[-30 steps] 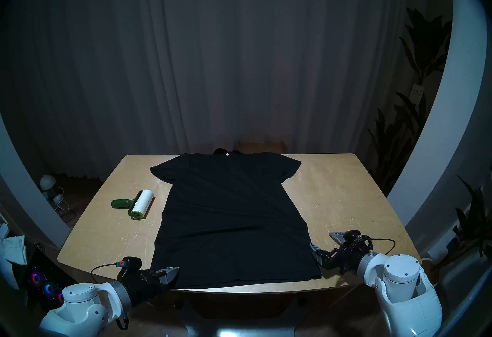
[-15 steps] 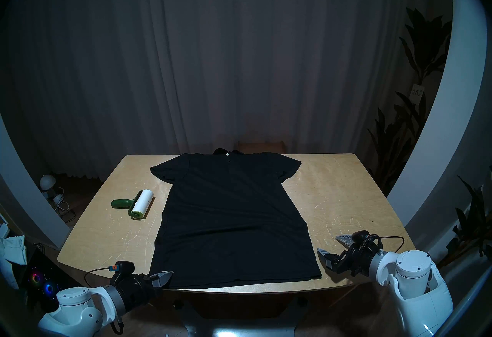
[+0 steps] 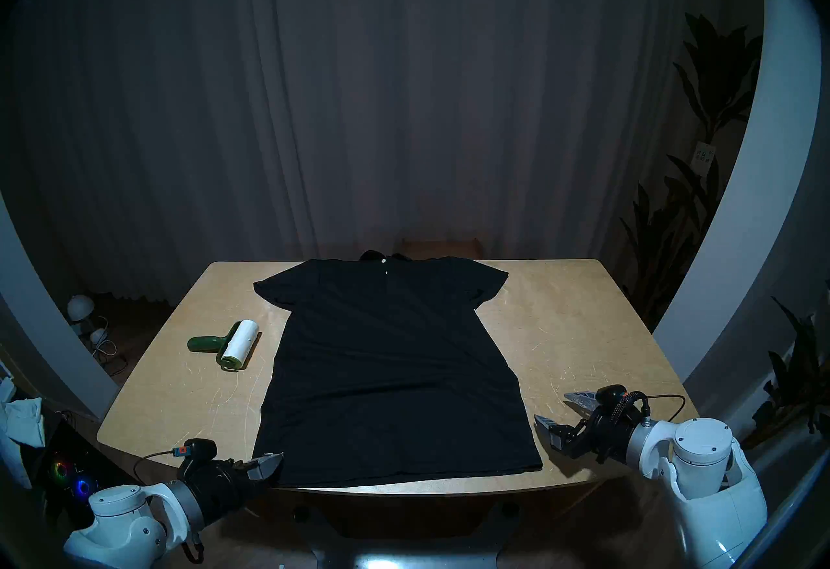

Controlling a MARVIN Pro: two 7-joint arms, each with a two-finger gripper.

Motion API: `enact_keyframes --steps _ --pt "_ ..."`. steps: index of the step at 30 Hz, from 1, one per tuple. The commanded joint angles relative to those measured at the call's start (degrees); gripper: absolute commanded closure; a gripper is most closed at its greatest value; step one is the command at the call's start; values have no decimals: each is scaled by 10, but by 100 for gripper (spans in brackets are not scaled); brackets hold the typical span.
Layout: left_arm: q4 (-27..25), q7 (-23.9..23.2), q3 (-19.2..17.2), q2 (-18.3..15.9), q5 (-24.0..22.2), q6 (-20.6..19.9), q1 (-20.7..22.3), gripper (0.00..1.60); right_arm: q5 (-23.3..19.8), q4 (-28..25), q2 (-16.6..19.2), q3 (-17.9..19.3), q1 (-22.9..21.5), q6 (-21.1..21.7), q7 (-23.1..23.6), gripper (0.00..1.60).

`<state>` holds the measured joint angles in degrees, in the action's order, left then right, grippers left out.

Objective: Use the fur roller to clean a top

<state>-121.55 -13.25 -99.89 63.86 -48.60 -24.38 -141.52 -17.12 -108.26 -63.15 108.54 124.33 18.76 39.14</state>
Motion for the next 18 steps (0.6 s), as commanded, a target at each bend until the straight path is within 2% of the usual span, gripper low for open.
enact_keyframes --steps 1,4,9,18 --pt "-5 -3 0 -5 -3 -6 10 151 29 2 0 -45 -33 -12 -19 0" --pt "-3 -3 0 -6 -5 -8 11 152 45 3 7 -60 -36 -7 -26 0" --pt "-2 -3 1 -8 -7 -12 13 160 62 5 23 -58 -31 2 -24 0" --pt "2 -5 5 -19 -9 -33 15 160 70 1 79 -38 -15 23 27 0"
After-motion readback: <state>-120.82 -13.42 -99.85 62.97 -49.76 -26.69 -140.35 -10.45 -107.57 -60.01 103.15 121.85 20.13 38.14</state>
